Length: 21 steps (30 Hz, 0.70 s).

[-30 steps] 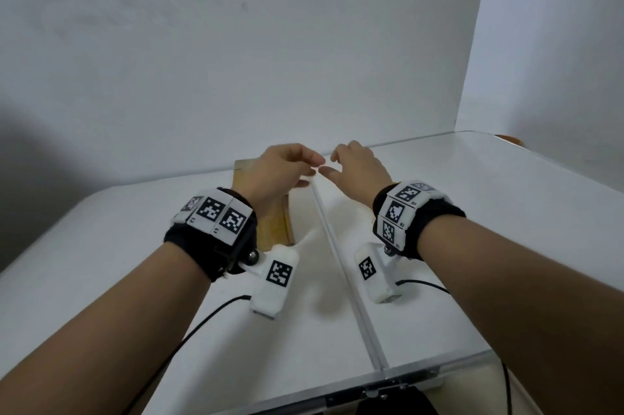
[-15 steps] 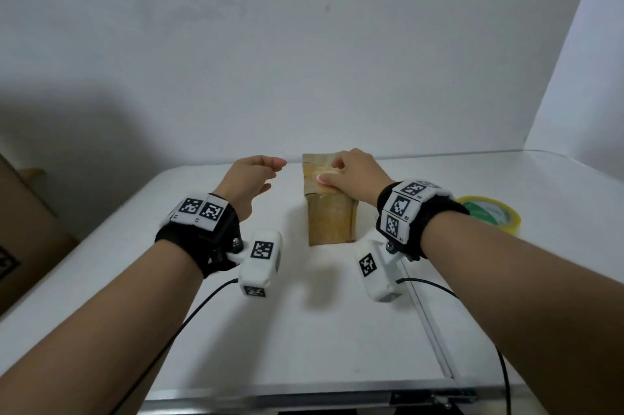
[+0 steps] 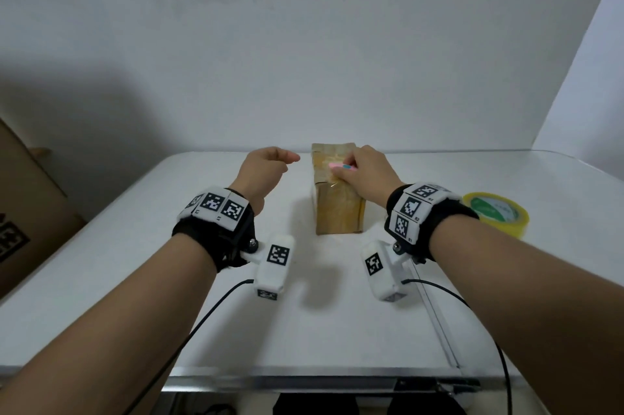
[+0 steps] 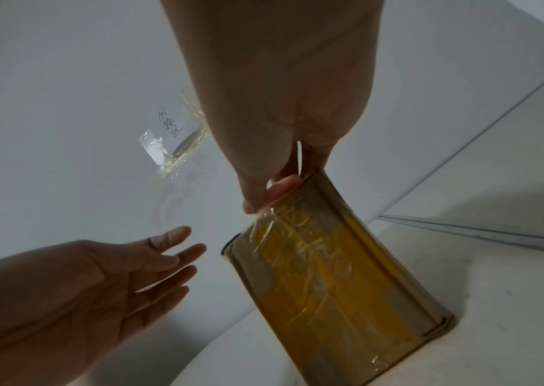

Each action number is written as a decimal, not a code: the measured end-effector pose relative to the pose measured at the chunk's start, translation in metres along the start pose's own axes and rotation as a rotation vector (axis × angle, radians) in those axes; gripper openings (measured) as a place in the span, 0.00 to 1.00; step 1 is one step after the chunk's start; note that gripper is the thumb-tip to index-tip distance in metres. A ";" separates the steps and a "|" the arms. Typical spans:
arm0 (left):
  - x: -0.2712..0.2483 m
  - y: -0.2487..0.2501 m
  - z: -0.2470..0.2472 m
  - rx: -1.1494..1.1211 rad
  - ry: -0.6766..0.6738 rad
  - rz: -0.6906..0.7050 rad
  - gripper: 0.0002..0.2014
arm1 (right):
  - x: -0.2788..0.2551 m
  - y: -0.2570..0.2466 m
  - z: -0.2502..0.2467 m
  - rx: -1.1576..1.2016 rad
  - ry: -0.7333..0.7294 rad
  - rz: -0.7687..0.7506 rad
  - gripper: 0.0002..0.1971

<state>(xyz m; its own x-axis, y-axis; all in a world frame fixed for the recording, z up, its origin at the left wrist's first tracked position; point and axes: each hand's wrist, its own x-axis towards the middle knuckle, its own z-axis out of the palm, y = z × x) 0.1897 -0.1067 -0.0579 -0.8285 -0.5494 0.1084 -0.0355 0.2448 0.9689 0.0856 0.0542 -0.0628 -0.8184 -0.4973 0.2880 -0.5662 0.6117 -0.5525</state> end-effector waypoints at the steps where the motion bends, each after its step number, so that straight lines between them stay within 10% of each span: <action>1: -0.002 0.003 0.001 0.026 0.001 0.022 0.16 | -0.001 0.000 -0.001 0.016 0.013 -0.001 0.18; 21: -0.019 0.064 0.102 0.256 -0.180 0.301 0.18 | -0.049 0.085 -0.077 0.288 0.278 0.202 0.17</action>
<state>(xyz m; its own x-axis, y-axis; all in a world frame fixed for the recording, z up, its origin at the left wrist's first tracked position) 0.1464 0.0014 -0.0208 -0.9066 -0.2808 0.3150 0.1036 0.5755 0.8112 0.0703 0.1780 -0.0641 -0.9275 -0.1775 0.3290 -0.3737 0.4635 -0.8035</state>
